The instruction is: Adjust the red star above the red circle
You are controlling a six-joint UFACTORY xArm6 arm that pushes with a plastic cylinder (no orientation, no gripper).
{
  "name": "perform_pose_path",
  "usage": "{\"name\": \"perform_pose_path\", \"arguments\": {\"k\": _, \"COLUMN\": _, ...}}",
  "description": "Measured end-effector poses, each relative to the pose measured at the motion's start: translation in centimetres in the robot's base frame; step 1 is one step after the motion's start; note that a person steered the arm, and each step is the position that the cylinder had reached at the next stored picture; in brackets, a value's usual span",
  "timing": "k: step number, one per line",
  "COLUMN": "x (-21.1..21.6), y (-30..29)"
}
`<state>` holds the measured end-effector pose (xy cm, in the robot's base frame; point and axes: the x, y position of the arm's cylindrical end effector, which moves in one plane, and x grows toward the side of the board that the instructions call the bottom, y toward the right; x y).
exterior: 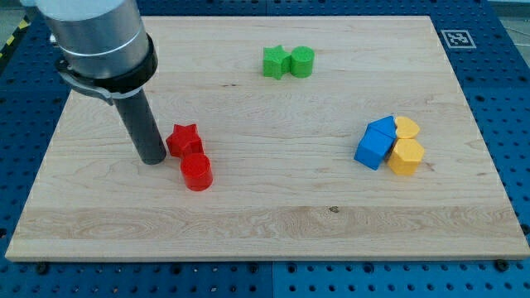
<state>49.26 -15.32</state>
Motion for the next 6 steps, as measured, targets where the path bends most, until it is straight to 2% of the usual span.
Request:
{"name": "perform_pose_path", "arguments": {"k": 2, "x": -2.5, "y": 0.4}}
{"name": "perform_pose_path", "arguments": {"k": 5, "x": -2.9, "y": 3.1}}
{"name": "perform_pose_path", "arguments": {"k": 6, "x": -3.4, "y": 1.5}}
